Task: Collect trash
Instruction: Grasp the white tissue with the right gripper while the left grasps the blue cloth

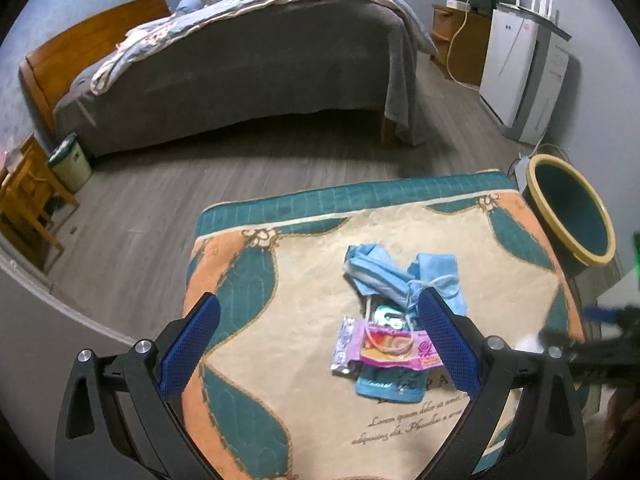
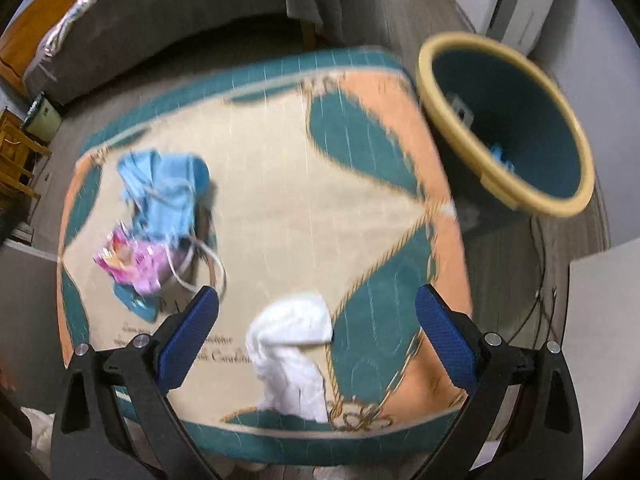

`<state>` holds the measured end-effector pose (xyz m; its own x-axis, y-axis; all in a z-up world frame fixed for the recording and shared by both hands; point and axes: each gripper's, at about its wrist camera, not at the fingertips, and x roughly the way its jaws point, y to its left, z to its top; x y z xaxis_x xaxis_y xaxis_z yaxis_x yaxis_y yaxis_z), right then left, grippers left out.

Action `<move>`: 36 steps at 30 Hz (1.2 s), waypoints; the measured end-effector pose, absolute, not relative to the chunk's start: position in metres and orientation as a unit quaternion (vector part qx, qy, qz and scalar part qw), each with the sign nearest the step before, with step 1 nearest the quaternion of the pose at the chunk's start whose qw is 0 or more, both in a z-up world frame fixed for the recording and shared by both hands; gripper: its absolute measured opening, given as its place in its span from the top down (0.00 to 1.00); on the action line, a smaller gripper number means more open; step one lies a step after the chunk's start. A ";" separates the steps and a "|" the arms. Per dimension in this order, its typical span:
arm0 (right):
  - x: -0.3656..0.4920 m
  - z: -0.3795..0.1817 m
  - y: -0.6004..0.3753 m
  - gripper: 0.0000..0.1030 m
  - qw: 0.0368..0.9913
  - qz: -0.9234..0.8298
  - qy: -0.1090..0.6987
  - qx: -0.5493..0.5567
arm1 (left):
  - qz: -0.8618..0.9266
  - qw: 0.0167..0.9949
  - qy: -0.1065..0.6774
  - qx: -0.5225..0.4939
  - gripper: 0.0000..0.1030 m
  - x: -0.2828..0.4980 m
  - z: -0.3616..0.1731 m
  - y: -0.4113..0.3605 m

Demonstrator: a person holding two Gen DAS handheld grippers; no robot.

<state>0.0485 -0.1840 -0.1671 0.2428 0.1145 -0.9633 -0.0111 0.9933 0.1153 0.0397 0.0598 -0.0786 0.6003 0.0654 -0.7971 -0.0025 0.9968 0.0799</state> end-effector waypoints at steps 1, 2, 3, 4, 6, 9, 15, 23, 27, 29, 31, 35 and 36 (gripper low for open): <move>0.048 -0.172 -0.184 0.09 0.780 0.043 0.623 0.045 | 0.016 0.894 0.446 0.035 0.05 0.040 -0.078 0.058; 0.047 -0.179 -0.182 0.11 0.769 0.050 0.635 0.047 | 0.012 0.895 0.445 0.036 0.05 0.041 -0.077 0.055; 0.047 -0.184 -0.181 0.13 0.763 0.055 0.642 0.048 | 0.010 0.896 0.443 0.038 0.05 0.041 -0.077 0.052; 0.047 -0.188 -0.179 0.13 0.758 0.059 0.648 0.049 | 0.008 0.896 0.442 0.040 0.05 0.042 -0.077 0.051; 0.046 -0.197 -0.174 0.20 0.748 0.070 0.658 0.048 | 0.005 0.895 0.443 0.045 0.05 0.043 -0.079 0.048; 0.047 -0.208 -0.163 0.31 0.734 0.091 0.672 0.039 | 0.004 0.893 0.448 0.045 0.05 0.045 -0.082 0.046; 0.057 -0.193 -0.157 0.89 0.751 0.115 0.650 0.026 | 0.007 0.889 0.455 0.050 0.05 0.050 -0.089 0.047; 0.091 -0.128 -0.157 0.89 0.793 0.153 0.590 0.012 | 0.028 0.884 0.464 0.039 0.05 0.068 -0.100 0.057; 0.112 -0.099 -0.159 0.89 0.815 0.173 0.552 0.030 | 0.062 0.884 0.462 0.015 0.05 0.079 -0.104 0.072; 0.120 -0.096 -0.161 0.89 0.824 0.179 0.537 0.040 | 0.066 0.884 0.463 -0.009 0.05 0.085 -0.107 0.080; 0.124 -0.100 -0.162 0.89 0.825 0.178 0.535 0.045 | 0.061 0.879 0.471 -0.028 0.05 0.092 -0.113 0.084; 0.138 -0.114 -0.166 0.89 0.811 0.181 0.552 0.070 | 0.044 0.872 0.487 -0.033 0.07 0.105 -0.128 0.076; 0.140 -0.118 -0.163 0.89 0.811 0.181 0.552 0.071 | 0.034 0.869 0.492 -0.038 0.08 0.109 -0.133 0.073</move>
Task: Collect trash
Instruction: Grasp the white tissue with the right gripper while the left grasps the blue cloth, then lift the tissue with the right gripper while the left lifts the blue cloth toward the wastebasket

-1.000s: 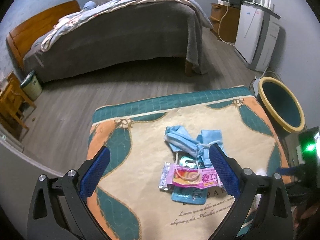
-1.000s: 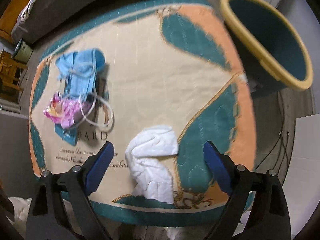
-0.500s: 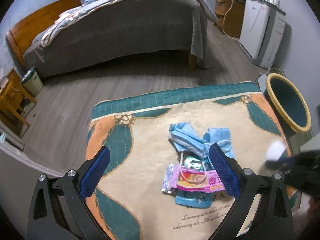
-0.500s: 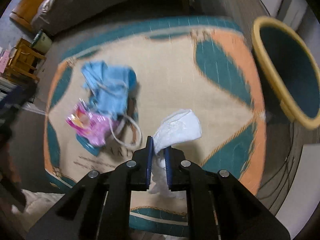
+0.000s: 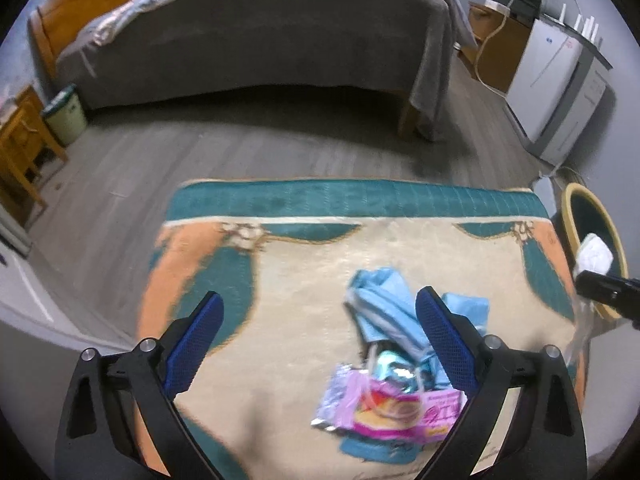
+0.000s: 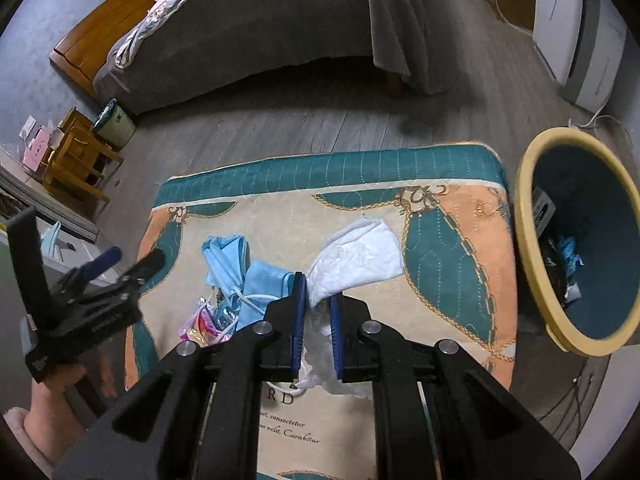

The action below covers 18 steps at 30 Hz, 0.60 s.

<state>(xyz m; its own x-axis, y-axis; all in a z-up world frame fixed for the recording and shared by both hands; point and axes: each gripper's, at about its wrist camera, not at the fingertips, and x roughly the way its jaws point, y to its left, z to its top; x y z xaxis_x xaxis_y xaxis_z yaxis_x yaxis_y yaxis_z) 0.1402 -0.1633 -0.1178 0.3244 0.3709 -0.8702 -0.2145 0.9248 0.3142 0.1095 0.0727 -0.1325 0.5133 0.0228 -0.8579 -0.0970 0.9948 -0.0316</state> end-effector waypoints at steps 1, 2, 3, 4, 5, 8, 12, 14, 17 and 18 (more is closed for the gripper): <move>0.143 -0.119 -0.164 0.89 0.808 0.182 0.555 0.076 | 0.025 0.867 0.497 -0.039 0.10 0.114 -0.137 0.068; 0.141 -0.121 -0.165 0.89 0.806 0.184 0.556 0.080 | 0.019 0.865 0.500 -0.038 0.13 0.116 -0.140 0.064; 0.142 -0.121 -0.165 0.89 0.806 0.186 0.556 0.083 | 0.006 0.861 0.507 -0.035 0.25 0.122 -0.146 0.057; 0.141 -0.121 -0.166 0.89 0.806 0.188 0.556 0.082 | -0.003 0.856 0.516 -0.030 0.35 0.126 -0.152 0.052; 0.140 -0.120 -0.166 0.89 0.805 0.191 0.556 0.080 | -0.006 0.852 0.523 -0.025 0.37 0.129 -0.156 0.048; 0.140 -0.119 -0.168 0.89 0.805 0.195 0.555 0.077 | -0.010 0.837 0.546 -0.024 0.56 0.136 -0.173 0.040; 0.141 -0.120 -0.176 0.89 0.805 0.192 0.556 0.081 | -0.022 0.824 0.564 -0.050 0.76 0.139 -0.184 0.041; 0.142 -0.119 -0.180 0.89 0.806 0.188 0.554 0.086 | -0.023 0.832 0.551 -0.064 0.84 0.139 -0.175 0.044; 0.143 -0.114 -0.184 0.89 0.810 0.187 0.548 0.095 | -0.020 0.849 0.525 -0.052 0.95 0.136 -0.157 0.043; 0.143 -0.112 -0.184 0.89 0.811 0.187 0.545 0.097 | -0.021 0.857 0.513 -0.043 0.97 0.134 -0.150 0.041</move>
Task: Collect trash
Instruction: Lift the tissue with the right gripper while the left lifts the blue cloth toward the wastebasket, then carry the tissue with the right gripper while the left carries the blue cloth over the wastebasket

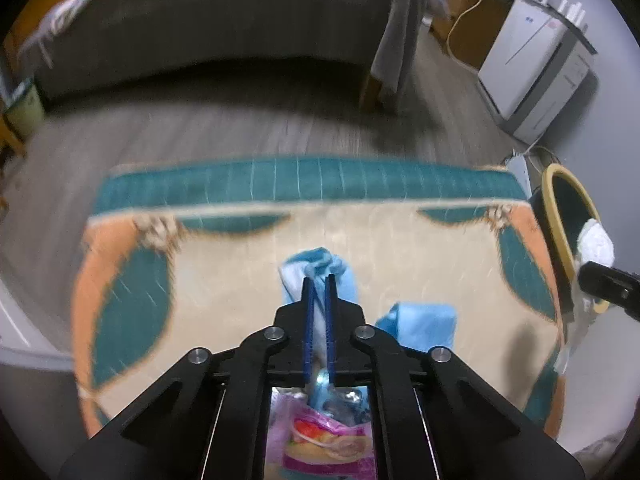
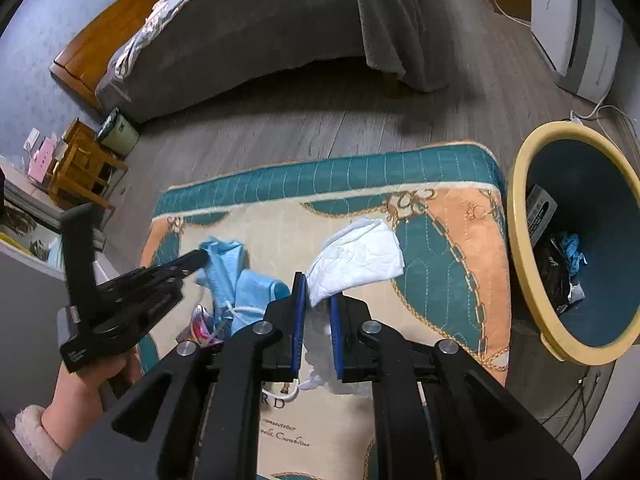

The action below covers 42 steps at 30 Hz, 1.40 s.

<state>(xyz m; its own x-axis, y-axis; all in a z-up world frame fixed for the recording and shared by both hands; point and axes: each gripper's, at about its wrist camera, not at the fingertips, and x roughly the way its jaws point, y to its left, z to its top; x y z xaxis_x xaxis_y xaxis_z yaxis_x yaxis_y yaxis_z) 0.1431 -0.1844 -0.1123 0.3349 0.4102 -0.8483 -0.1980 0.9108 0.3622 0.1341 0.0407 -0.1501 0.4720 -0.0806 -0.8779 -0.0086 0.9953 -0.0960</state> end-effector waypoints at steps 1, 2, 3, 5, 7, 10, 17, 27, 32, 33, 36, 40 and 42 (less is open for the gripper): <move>0.143 -0.110 -0.184 0.89 0.813 0.188 0.543 0.098 | -0.024 0.862 0.504 -0.041 0.98 0.133 -0.144 0.040; 0.143 -0.109 -0.184 0.89 0.814 0.189 0.541 0.097 | -0.023 0.866 0.498 -0.039 0.98 0.132 -0.139 0.039; 0.143 -0.107 -0.183 0.89 0.816 0.189 0.538 0.095 | -0.023 0.869 0.492 -0.036 0.98 0.131 -0.135 0.040; 0.143 -0.101 -0.183 0.89 0.822 0.188 0.531 0.087 | -0.023 0.879 0.476 -0.030 0.98 0.128 -0.123 0.038; 0.143 -0.094 -0.185 0.89 0.830 0.186 0.520 0.084 | -0.028 0.890 0.454 -0.017 0.98 0.127 -0.106 0.034; 0.142 -0.078 -0.191 0.89 0.841 0.185 0.500 0.090 | -0.038 0.910 0.414 0.008 0.98 0.123 -0.076 0.024; 0.144 -0.049 -0.210 0.89 0.868 0.171 0.456 0.091 | -0.072 0.936 0.344 0.031 0.98 0.108 -0.030 0.002; 0.148 -0.034 -0.252 0.89 0.887 0.140 0.427 0.108 | -0.116 0.939 0.321 0.048 0.98 0.102 -0.018 -0.030; 0.147 -0.035 -0.272 0.89 0.889 0.126 0.425 0.116 | -0.137 0.935 0.323 0.055 0.98 0.101 -0.020 -0.054; 0.147 -0.035 -0.276 0.89 0.889 0.124 0.425 0.118 | -0.142 0.934 0.324 0.056 0.98 0.101 -0.021 -0.059; 0.145 -0.039 -0.285 0.89 0.887 0.121 0.428 0.122 | -0.153 0.931 0.326 0.062 0.98 0.102 -0.024 -0.074; 0.143 -0.041 -0.301 0.89 0.887 0.117 0.428 0.127 | -0.166 0.927 0.327 0.075 0.98 0.103 -0.027 -0.096; 0.143 -0.042 -0.309 0.89 0.887 0.113 0.428 0.132 | -0.172 0.925 0.327 0.082 0.98 0.103 -0.029 -0.108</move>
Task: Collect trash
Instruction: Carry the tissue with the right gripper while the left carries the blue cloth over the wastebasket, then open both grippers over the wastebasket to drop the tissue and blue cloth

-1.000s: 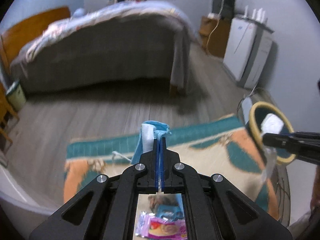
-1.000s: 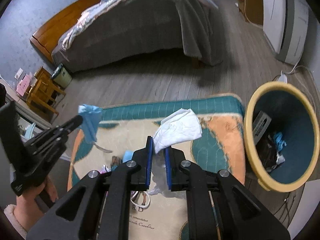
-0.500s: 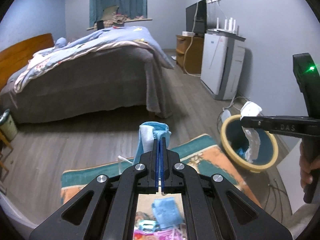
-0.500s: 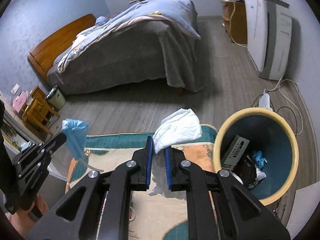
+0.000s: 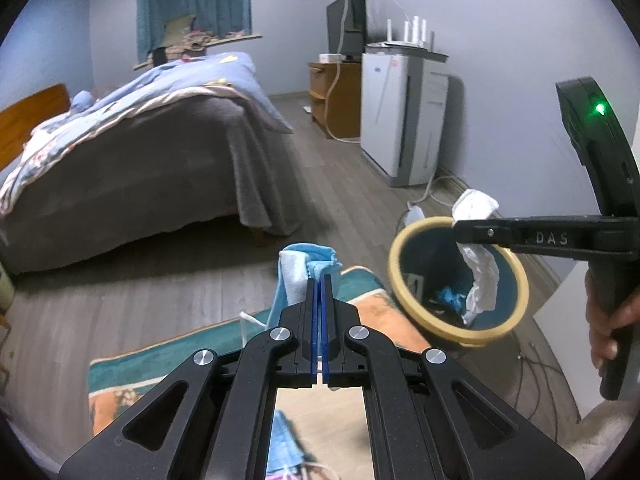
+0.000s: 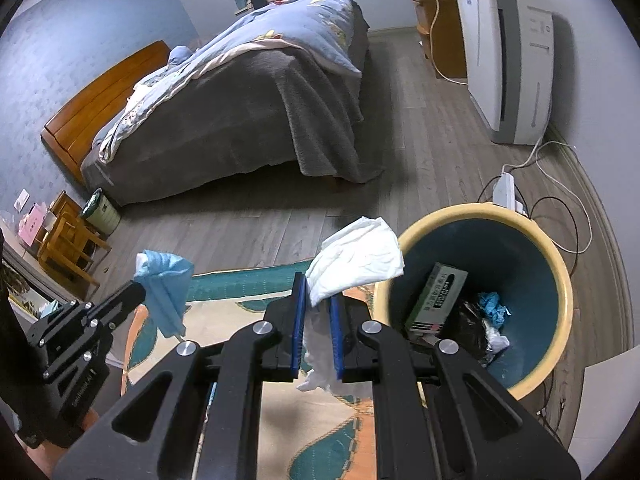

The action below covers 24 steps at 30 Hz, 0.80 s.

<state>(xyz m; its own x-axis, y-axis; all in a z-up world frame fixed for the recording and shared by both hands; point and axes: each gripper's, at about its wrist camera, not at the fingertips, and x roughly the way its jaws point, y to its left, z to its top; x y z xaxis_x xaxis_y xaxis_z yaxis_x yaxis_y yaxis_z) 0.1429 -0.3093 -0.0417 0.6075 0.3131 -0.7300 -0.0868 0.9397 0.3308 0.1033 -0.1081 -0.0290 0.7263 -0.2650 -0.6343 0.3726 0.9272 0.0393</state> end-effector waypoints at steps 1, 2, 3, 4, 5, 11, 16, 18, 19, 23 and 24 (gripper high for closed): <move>0.142 -0.042 -0.313 0.89 0.887 0.111 0.428 0.134 | -0.175 0.924 0.328 0.085 0.98 0.104 -0.030 -0.111; 0.142 -0.044 -0.318 0.89 0.887 0.108 0.429 0.136 | -0.177 0.923 0.329 0.088 0.98 0.105 -0.031 -0.117; 0.142 -0.045 -0.323 0.89 0.886 0.105 0.429 0.138 | -0.180 0.922 0.330 0.090 0.98 0.106 -0.032 -0.122; 0.143 -0.046 -0.330 0.89 0.886 0.101 0.430 0.141 | -0.182 0.921 0.331 0.092 0.98 0.106 -0.033 -0.126; 0.143 -0.047 -0.336 0.89 0.886 0.096 0.430 0.142 | -0.184 0.920 0.332 0.094 0.98 0.106 -0.035 -0.130; 0.146 -0.054 -0.375 0.89 0.892 0.054 0.429 0.132 | -0.200 0.914 0.335 0.110 0.98 0.106 -0.043 -0.156; 0.153 -0.068 -0.407 0.89 0.888 0.019 0.438 0.137 | -0.229 0.903 0.348 0.102 0.98 0.111 -0.051 -0.181; 0.157 -0.075 -0.421 0.89 0.884 0.006 0.443 0.150 | -0.243 0.898 0.348 0.111 0.98 0.109 -0.055 -0.196; 0.158 -0.079 -0.427 0.89 0.881 -0.001 0.445 0.157 | -0.249 0.897 0.347 0.114 0.98 0.108 -0.057 -0.203; 0.161 -0.098 -0.444 0.89 0.868 -0.021 0.462 0.183 | -0.289 0.885 0.351 0.099 0.98 0.111 -0.069 -0.230; 0.162 -0.101 -0.446 0.89 0.865 -0.023 0.465 0.187 | -0.292 0.883 0.353 0.102 0.98 0.113 -0.072 -0.236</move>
